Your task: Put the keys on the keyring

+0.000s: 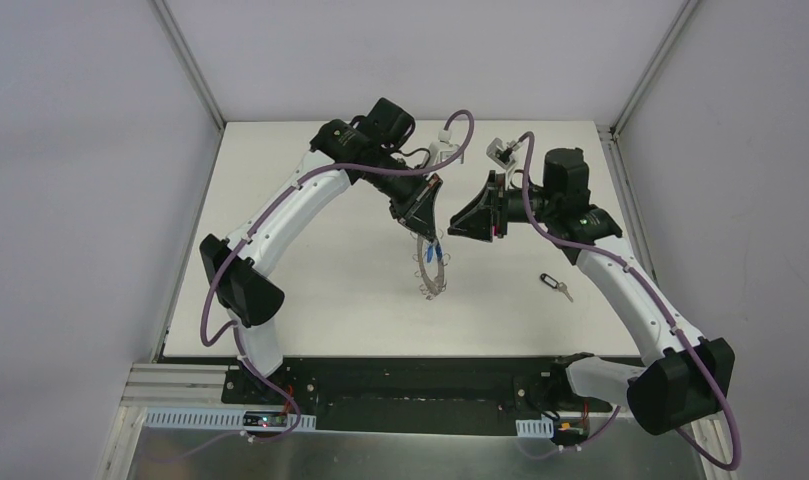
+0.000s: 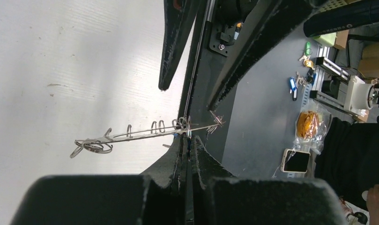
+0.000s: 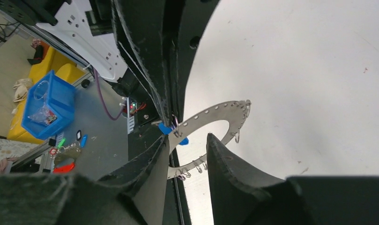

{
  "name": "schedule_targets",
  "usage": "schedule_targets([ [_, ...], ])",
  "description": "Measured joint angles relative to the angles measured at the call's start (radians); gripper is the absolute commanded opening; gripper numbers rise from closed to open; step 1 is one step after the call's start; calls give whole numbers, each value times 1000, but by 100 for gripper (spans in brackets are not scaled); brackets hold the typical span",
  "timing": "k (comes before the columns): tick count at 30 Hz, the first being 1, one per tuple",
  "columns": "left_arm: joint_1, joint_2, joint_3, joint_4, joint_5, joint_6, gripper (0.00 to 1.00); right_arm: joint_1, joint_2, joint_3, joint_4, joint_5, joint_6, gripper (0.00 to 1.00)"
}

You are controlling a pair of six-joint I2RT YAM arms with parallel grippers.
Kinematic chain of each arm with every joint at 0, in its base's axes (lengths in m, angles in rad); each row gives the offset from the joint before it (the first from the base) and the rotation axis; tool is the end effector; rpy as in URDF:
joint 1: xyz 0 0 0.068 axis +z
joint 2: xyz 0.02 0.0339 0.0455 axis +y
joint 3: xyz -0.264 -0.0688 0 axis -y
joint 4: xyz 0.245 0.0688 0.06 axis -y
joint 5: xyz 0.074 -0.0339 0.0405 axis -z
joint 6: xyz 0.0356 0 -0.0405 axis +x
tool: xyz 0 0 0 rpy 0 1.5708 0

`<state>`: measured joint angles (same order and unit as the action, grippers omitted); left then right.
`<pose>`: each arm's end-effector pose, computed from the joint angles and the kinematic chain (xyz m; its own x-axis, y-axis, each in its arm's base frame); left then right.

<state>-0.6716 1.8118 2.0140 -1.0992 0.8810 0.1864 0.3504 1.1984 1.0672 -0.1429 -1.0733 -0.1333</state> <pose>0.2736 -0.2525 0.4023 -0.4579 0.5147 -0.7249 0.8727 0.1051 -0.4767 0.2356 0.1194 0.3622 -0.1246 -0.1131 -0.9857 -0.9837 0.1441 0.1078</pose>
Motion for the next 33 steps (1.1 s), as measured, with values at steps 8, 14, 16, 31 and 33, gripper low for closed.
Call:
schedule_targets([
  [8,-10,2,0,4,9,-23,0,27,23,0,57,-45,49,33],
  [14,-10,3,0,18,26,-39,0,43,43,-2,64,-53,58,24],
  [16,-10,3,0,18,28,-41,0,45,47,-2,65,-58,62,17],
  [31,24,-10,-56,101,89,-77,24,44,50,-1,100,-57,115,0],
  [33,42,-27,-109,174,125,-123,28,43,50,0,112,-43,137,0],
])
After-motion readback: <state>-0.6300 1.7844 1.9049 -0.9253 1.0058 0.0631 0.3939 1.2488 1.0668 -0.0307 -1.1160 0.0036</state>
